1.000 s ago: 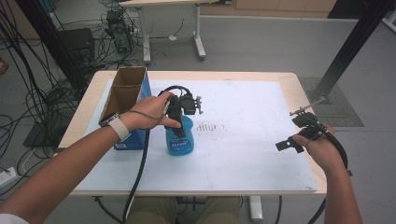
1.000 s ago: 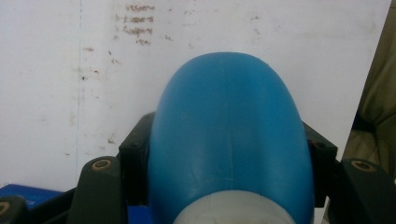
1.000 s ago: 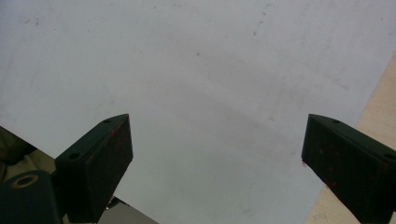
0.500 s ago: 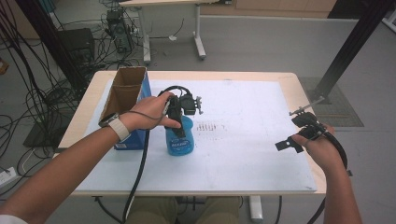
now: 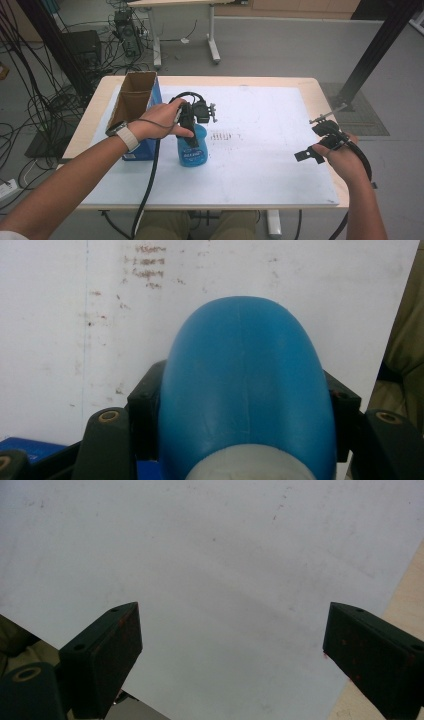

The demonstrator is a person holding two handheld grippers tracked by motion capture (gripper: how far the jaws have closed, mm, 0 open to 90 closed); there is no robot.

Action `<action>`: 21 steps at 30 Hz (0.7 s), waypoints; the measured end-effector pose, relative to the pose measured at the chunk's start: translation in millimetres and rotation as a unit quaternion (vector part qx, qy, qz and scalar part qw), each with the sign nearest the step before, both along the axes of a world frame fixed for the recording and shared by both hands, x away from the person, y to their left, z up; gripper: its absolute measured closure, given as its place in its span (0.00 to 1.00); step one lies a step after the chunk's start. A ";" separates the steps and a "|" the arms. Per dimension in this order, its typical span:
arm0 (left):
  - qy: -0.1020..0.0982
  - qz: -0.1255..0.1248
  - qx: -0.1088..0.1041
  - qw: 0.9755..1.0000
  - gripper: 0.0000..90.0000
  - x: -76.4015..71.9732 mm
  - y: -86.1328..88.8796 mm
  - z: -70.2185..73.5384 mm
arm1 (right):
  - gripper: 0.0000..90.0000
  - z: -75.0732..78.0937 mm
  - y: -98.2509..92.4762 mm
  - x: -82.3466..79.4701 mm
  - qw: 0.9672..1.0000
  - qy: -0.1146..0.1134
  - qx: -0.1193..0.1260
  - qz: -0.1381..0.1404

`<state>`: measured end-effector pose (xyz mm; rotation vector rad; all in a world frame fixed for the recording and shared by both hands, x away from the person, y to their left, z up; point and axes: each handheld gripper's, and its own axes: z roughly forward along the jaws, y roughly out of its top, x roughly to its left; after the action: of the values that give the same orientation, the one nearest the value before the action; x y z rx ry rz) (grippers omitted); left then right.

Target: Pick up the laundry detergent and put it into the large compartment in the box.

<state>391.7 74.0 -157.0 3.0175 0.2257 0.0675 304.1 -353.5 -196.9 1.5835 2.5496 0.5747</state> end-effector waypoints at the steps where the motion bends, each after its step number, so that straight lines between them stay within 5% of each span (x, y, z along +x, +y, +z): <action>1: 0.000 0.000 0.000 1.000 0.42 0.0 0.0 0.0 | 0.10 0.2 0.1 0.1 1.000 0.000 0.000 0.000; 21: -0.001 0.000 -0.001 1.000 0.42 -0.7 0.5 -0.1 | 0.10 1.0 1.2 0.3 1.000 0.002 -0.001 -0.001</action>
<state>391.0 74.6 -157.1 3.0152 0.2248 0.0704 304.4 -352.3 -195.9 1.5873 2.5503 0.5699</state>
